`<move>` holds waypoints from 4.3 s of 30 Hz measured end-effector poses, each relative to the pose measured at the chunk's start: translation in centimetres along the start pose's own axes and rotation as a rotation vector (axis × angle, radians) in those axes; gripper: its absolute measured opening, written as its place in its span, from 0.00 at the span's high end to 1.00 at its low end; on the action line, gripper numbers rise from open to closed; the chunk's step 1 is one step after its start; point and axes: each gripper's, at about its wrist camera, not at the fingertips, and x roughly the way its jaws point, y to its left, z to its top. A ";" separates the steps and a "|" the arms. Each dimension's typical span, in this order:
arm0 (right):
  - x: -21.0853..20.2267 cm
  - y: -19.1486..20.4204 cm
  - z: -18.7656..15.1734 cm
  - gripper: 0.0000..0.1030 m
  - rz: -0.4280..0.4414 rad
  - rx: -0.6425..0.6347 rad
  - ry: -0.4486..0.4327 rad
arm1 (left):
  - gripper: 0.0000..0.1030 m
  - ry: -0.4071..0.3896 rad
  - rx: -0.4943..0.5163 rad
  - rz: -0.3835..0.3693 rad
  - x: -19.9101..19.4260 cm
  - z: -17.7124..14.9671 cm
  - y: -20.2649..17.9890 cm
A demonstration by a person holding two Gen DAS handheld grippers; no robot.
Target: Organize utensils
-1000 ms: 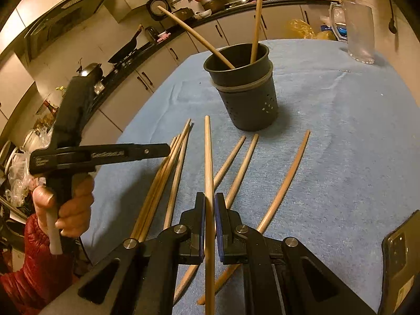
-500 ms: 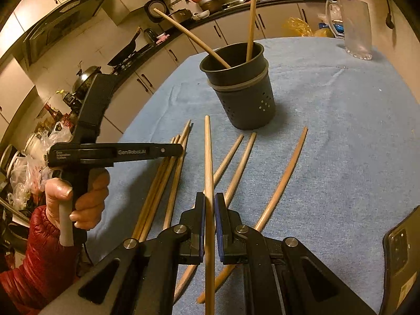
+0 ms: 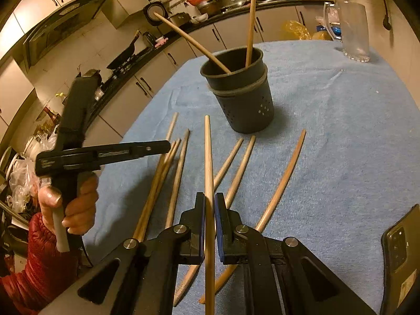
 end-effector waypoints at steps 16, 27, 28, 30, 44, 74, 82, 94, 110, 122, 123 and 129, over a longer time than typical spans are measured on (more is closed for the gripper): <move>-6.4 3.6 -0.9 0.92 0.006 -0.070 -0.337 | 0.93 -0.236 0.101 -0.045 -9.4 -2.6 -4.3; -5.1 2.2 -0.9 0.92 0.021 0.013 -0.268 | 0.93 0.069 -0.043 -0.074 -1.2 -0.6 -0.1; -5.1 2.1 -1.0 0.92 0.023 0.015 -0.264 | 0.93 0.092 -0.052 -0.083 -0.3 -0.3 0.1; -5.0 1.8 -1.0 0.92 0.022 0.020 -0.260 | 0.93 0.132 -0.092 -0.068 1.3 0.1 0.4; -4.7 0.8 -1.3 0.92 0.033 0.046 -0.250 | 0.92 0.215 -0.091 0.060 6.5 0.9 -0.3; -7.3 2.0 0.4 0.92 -0.003 0.056 -0.383 | 0.95 -0.285 0.043 -0.093 -10.7 -0.5 -5.2; -7.5 1.8 1.2 0.92 -0.008 0.062 -0.403 | 0.95 -0.309 0.056 -0.096 -11.5 0.4 -6.0; -7.2 0.5 1.4 0.92 -0.003 0.104 -0.391 | 0.98 -0.317 0.084 -0.108 -12.5 1.2 -7.1; -7.6 0.2 2.2 0.92 0.001 0.103 -0.384 | 0.95 -0.166 0.022 -0.095 -9.4 3.3 -4.4; -7.4 -0.5 4.0 0.92 -0.003 0.090 -0.362 | 0.65 0.147 -0.184 -0.037 6.5 9.6 1.6; -7.4 -0.6 4.2 0.92 -0.009 0.087 -0.360 | 0.65 0.162 -0.166 -0.016 7.7 10.1 1.4; -7.3 -1.5 5.6 0.92 -0.020 0.089 -0.354 | 0.86 0.210 -0.122 0.082 12.3 11.4 1.0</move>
